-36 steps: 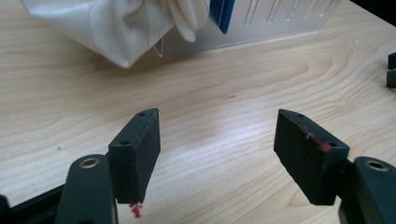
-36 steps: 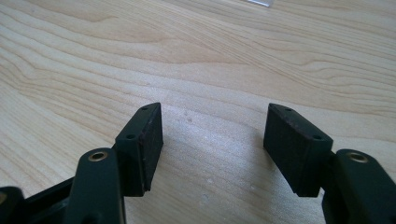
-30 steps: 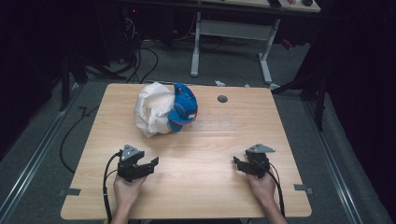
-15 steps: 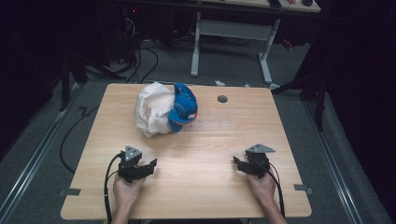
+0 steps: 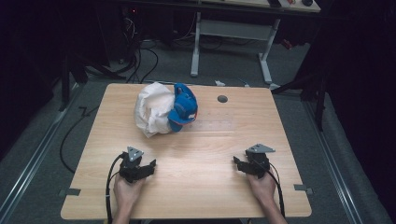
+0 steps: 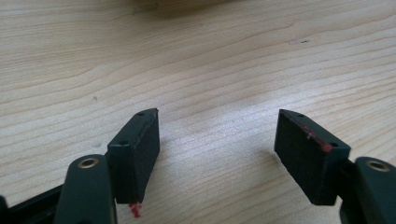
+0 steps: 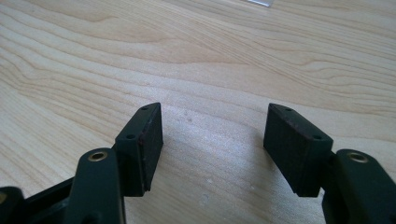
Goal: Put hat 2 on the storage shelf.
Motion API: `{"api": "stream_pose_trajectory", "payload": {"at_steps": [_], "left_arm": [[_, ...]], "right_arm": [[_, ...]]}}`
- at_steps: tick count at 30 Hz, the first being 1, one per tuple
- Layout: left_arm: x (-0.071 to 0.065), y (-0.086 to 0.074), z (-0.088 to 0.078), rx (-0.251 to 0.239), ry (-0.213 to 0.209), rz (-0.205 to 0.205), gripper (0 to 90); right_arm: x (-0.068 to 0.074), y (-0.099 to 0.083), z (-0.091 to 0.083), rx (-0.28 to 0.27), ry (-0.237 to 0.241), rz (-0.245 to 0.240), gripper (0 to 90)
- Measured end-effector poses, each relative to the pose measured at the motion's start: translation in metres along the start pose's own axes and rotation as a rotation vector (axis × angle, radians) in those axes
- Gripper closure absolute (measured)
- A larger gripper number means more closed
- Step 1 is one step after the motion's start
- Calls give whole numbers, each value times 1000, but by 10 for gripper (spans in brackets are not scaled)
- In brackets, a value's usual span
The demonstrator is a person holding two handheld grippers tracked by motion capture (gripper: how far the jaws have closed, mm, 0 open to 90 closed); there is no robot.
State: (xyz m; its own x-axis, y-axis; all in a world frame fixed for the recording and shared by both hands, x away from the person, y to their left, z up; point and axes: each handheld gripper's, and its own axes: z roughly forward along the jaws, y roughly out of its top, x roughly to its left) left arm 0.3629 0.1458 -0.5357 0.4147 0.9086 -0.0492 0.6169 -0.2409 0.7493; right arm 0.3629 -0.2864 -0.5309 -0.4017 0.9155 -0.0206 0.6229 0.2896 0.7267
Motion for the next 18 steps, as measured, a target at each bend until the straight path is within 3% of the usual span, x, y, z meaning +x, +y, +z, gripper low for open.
{"api": "stream_pose_trajectory", "payload": {"at_steps": [4,18], "left_arm": [[-2,1,2,12,23,27,303],[-2,1,2,11,18,20,290]], "right_arm": [[0,0,0,0,0,-1,377],[0,0,0,0,0,-1,376]]}}
